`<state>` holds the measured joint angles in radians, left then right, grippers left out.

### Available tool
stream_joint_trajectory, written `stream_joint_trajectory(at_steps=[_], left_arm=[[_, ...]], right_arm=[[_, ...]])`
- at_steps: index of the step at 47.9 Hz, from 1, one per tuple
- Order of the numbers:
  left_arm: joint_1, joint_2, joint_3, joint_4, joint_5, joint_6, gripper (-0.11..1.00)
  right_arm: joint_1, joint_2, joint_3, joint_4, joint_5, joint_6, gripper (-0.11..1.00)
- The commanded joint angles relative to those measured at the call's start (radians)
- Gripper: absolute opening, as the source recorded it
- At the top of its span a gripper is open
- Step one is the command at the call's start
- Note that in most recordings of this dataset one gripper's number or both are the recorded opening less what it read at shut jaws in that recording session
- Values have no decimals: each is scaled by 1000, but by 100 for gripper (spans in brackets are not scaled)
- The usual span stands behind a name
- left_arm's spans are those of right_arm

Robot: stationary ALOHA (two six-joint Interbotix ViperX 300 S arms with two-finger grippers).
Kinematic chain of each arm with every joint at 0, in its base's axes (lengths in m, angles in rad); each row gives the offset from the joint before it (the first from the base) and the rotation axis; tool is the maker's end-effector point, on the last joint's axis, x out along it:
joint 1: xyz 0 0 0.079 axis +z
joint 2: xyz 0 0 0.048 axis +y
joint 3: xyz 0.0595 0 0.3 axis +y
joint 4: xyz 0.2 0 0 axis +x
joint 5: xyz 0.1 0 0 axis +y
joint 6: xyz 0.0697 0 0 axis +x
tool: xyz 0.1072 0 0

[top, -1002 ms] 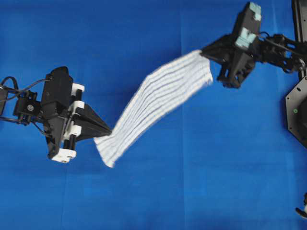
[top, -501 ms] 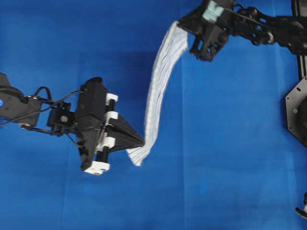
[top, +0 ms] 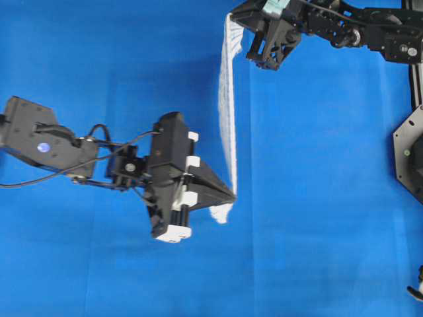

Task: Fold the blue towel.
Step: 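Rotate the held strip to vertical, right gripper moving up, left down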

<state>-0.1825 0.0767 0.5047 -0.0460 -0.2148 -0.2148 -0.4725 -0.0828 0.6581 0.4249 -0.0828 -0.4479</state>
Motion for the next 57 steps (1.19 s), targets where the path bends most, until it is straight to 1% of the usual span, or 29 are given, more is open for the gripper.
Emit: stream_joint_trajectory(at_steps=[1, 9, 17, 28, 38, 47, 52, 57], left_arm=[[3, 5, -51, 3, -11, 12, 1], [11, 46, -97, 3, -11, 23, 1], [14, 80, -132, 3, -11, 26, 1], [15, 86, -121, 3, -12, 26, 1], [5, 64, -63, 0, -25, 12, 1], [-8, 26, 29, -9, -110, -3, 1], [-12, 5, 80, -12, -147, -32, 1], [-12, -15, 126, -12, -160, -72, 1]], right_arm=[[-25, -20, -18, -2, -11, -2, 4], [-52, -49, 12, -3, -9, -3, 4], [-57, -80, 40, -3, -9, -18, 4], [-58, -72, 35, -3, 0, -37, 4], [-58, -5, -18, -2, 26, -38, 4], [-49, 75, -94, -3, 57, -40, 4], [-40, 115, -140, -3, 64, -40, 4], [-31, 158, -184, -3, 75, -40, 4]])
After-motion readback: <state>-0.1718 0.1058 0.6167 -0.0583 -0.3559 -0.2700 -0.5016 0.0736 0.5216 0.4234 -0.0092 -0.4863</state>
